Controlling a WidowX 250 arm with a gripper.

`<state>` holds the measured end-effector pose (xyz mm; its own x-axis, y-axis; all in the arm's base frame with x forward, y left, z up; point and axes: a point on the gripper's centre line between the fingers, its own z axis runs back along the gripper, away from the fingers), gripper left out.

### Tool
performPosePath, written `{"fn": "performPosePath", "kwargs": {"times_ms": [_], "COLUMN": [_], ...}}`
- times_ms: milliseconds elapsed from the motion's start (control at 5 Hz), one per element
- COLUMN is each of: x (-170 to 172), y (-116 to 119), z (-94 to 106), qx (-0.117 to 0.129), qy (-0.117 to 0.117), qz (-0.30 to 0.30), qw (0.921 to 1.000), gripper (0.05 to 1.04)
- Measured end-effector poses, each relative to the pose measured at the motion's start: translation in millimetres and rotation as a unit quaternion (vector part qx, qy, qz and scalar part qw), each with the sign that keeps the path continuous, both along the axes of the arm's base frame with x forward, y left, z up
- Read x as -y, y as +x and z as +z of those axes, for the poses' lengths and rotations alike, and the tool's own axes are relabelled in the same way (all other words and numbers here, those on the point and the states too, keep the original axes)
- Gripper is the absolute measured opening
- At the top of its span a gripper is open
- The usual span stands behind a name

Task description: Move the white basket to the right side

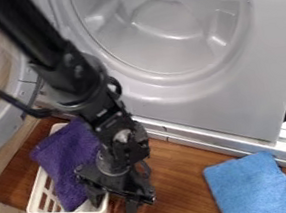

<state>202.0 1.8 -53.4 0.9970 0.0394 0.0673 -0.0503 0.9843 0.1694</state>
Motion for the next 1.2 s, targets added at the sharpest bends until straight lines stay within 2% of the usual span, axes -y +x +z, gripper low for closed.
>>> {"fn": "performPosePath", "kwargs": {"times_ms": [200,400,600,800,1200], "x": [0.7,1.2,1.0,6.1,34.7], "y": [5.7,7.7,11.5,14.3,11.7], "z": [-1.6,-0.7,5.3,13.8,36.1], "qx": [-0.007,-0.008,0.001,0.011,0.048], "qy": [0.003,0.003,0.006,0.012,0.016], "qz": [0.002,-0.007,-0.013,-0.039,-0.097], "qw": [1.0,0.9999,0.9999,0.9991,0.994], "gripper": [0.359,0.2,0.12,0.095,0.09]}}
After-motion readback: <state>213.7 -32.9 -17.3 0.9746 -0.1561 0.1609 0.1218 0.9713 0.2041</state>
